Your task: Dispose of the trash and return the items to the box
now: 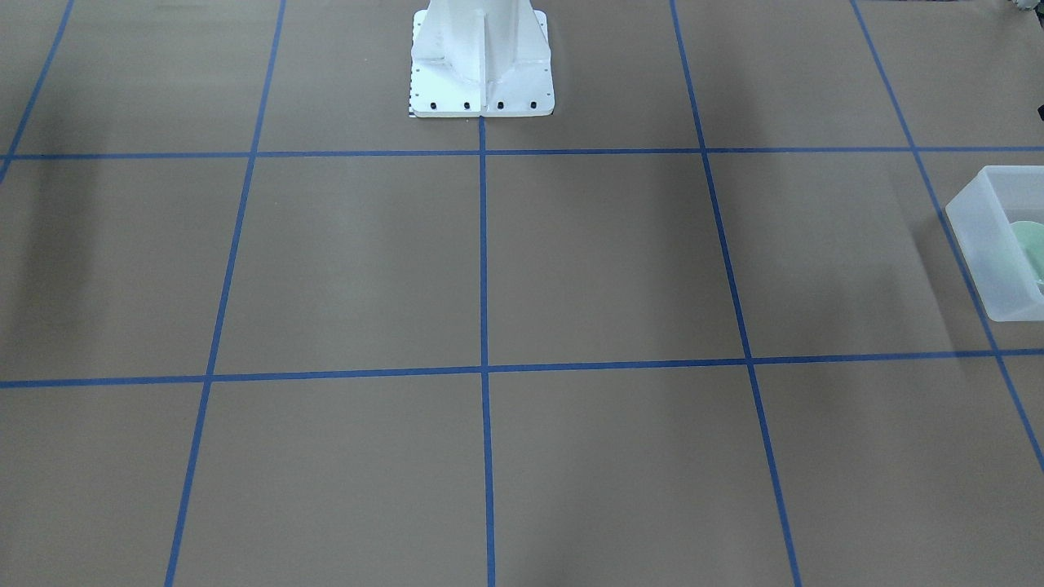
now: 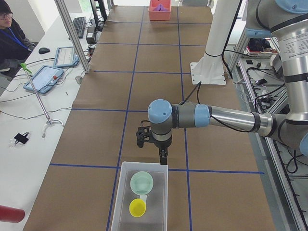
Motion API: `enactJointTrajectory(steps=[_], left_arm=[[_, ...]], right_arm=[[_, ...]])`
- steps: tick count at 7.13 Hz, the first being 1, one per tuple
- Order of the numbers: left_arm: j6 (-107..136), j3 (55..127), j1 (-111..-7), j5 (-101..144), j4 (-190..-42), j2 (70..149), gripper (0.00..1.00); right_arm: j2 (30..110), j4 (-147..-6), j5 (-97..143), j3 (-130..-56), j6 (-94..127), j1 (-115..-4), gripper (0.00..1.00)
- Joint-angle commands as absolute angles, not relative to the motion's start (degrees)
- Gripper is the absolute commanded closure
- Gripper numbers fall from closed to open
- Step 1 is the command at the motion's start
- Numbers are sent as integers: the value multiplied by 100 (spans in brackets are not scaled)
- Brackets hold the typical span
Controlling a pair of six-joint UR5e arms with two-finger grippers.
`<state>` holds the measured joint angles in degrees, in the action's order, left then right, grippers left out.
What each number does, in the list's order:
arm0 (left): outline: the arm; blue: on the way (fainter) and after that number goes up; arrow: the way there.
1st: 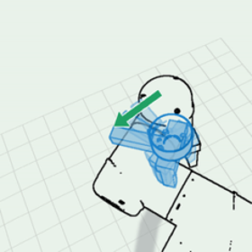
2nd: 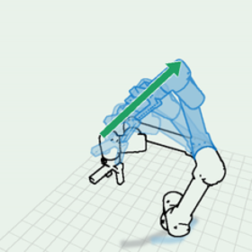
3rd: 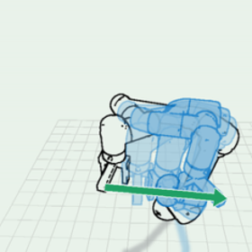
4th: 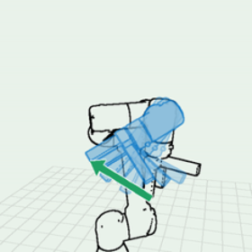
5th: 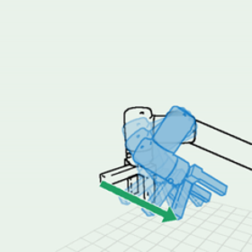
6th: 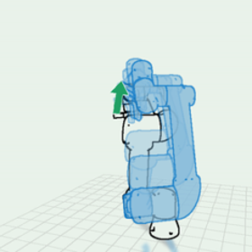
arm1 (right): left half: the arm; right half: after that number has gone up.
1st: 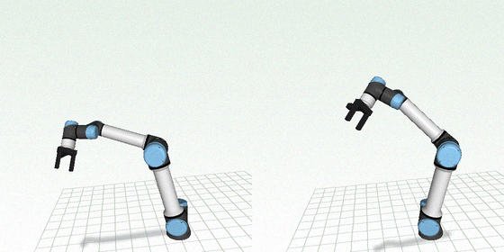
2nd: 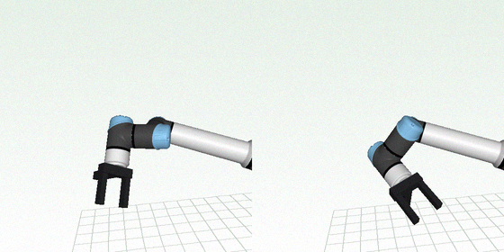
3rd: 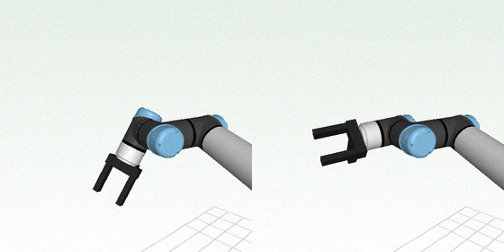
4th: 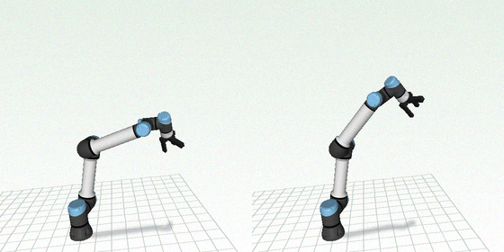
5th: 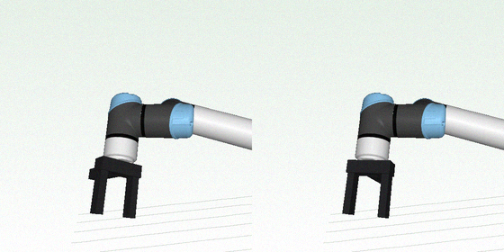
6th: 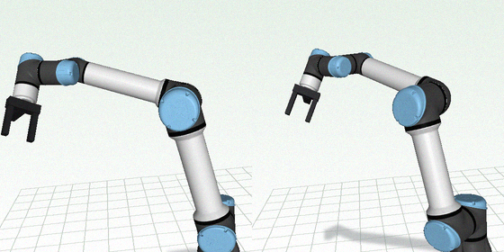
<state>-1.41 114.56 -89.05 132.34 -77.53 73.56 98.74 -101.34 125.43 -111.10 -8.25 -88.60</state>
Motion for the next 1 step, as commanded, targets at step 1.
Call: enactJointTrajectory(steps=[1], left_arm=[[-141,11435,-8903,13228,-7752,7356,2]], right_arm=[[9896,-10134,12577,-11153,-826,-8859,0]])
